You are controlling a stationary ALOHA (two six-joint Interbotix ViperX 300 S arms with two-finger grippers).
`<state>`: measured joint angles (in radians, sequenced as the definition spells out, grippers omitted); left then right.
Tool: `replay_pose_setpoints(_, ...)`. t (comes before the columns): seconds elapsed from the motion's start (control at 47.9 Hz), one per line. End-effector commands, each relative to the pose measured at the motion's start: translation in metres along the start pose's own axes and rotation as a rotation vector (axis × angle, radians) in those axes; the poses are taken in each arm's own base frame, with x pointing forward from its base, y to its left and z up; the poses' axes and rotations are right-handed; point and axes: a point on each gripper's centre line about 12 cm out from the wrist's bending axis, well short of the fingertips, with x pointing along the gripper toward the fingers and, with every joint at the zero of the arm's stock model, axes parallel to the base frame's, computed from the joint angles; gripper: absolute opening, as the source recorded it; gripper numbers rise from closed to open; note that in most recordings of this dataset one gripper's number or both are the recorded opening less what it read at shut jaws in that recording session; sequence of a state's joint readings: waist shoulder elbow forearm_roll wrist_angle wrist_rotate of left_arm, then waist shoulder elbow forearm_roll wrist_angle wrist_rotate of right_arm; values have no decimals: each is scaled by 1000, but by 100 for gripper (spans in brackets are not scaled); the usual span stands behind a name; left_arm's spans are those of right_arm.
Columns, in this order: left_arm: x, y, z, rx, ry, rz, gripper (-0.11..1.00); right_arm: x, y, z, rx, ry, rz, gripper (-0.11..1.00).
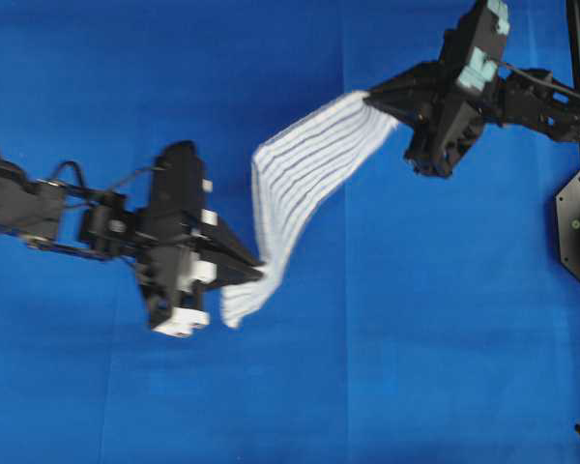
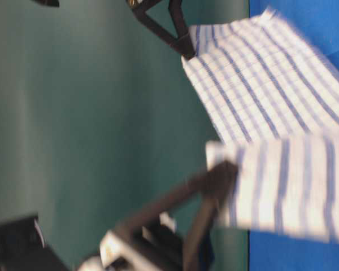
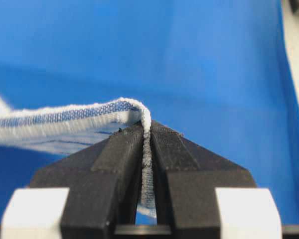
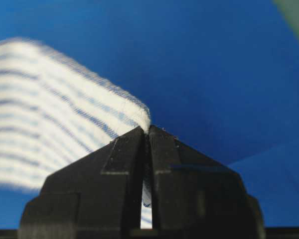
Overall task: Fold the blue towel.
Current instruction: 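Lift the strip and rotate it vertical, laying it down lengthwise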
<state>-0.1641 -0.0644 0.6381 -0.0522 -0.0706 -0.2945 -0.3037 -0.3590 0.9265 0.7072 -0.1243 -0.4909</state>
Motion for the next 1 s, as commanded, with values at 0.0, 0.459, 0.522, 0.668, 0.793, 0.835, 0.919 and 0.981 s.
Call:
replay_pose_setpoints(0.0, 11, -10, 22, -3, -55, -23, 3, 3, -6, 19, 2, -45, -22, 3)
replay_pose_setpoints(0.459, 70, -19, 47, -17, -112, -41, 3, 34, -35, 47, -31, -61, -112, 3)
replay_pose_setpoints(0.522, 75, -18, 49, -20, -121, -40, 3, 36, -37, 49, -35, -64, -117, 3)
replay_pose_setpoints(0.668, 82, -18, 51, -20, -152, -48, 3, 39, -41, 51, -42, -63, -126, 3)
replay_pose_setpoints(0.793, 90, -15, 50, -20, -185, -53, 3, 38, -47, 51, -37, -64, -141, 3)
replay_pose_setpoints(0.835, 92, -13, 49, -22, -190, -50, 3, 38, -48, 51, -35, -64, -145, 3)
replay_pose_setpoints(0.919, 96, -11, 46, -21, -197, -50, 3, 37, -51, 49, -33, -59, -152, 3)
replay_pose_setpoints(0.981, 99, -9, 44, -22, -202, -49, 3, 38, -52, 48, -35, -55, -154, 3)
